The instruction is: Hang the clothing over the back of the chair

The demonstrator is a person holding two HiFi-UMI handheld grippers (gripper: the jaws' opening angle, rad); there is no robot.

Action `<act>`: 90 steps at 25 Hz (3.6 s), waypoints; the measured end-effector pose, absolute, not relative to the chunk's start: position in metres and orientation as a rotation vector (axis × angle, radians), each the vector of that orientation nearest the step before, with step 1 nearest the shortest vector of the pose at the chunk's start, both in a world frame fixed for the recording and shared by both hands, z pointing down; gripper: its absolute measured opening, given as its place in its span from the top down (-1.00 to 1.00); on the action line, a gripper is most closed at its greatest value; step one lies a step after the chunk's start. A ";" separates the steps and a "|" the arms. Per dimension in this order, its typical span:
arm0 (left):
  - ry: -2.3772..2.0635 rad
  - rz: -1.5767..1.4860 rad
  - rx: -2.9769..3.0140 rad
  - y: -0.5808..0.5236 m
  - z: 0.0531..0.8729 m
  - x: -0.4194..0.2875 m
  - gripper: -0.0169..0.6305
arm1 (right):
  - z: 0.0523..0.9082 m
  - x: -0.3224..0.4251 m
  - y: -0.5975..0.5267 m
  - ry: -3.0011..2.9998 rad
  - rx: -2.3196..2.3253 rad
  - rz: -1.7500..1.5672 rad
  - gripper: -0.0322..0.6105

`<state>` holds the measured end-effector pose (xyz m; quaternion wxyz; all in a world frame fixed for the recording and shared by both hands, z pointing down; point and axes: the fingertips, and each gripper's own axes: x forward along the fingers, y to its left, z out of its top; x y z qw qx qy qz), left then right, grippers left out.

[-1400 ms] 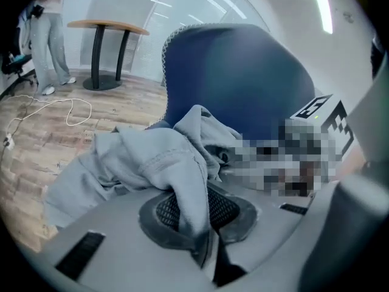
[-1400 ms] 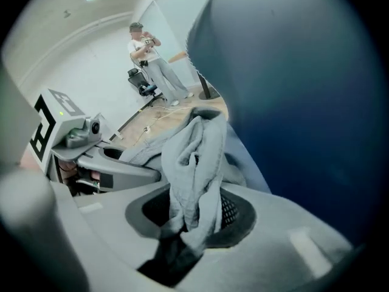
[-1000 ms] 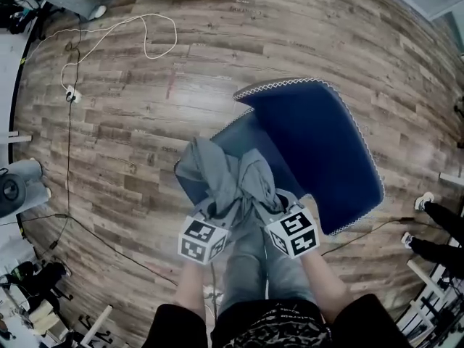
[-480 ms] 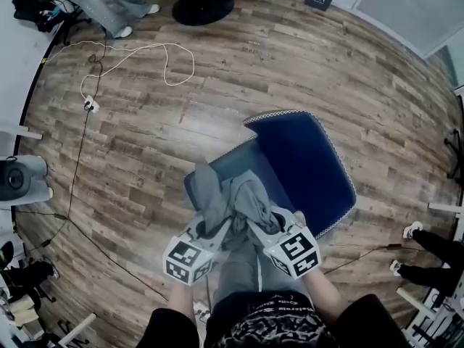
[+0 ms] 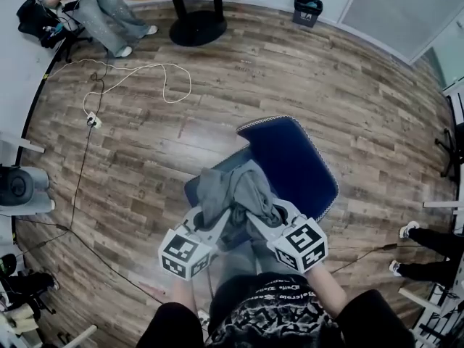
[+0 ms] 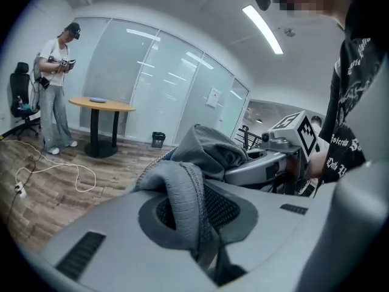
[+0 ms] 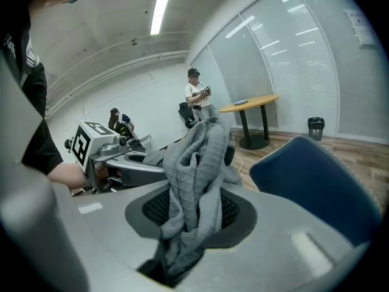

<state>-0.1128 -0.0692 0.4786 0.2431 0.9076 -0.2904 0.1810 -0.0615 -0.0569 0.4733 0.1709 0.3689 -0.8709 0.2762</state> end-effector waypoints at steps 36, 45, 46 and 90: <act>-0.413 0.443 2.994 -0.137 0.288 0.054 0.79 | 0.283 0.083 -0.107 -2.478 1.586 0.396 0.52; -0.346 0.449 3.005 -0.156 0.276 0.107 0.79 | 0.273 0.136 -0.124 -2.402 1.734 0.405 0.51; -0.349 0.433 2.988 -0.159 0.280 0.113 0.79 | 0.276 0.142 -0.127 -2.388 1.748 0.425 0.51; 0.010 1.200 2.648 -0.223 0.502 0.283 0.71 | 0.515 0.302 -0.193 -1.865 1.860 1.125 0.29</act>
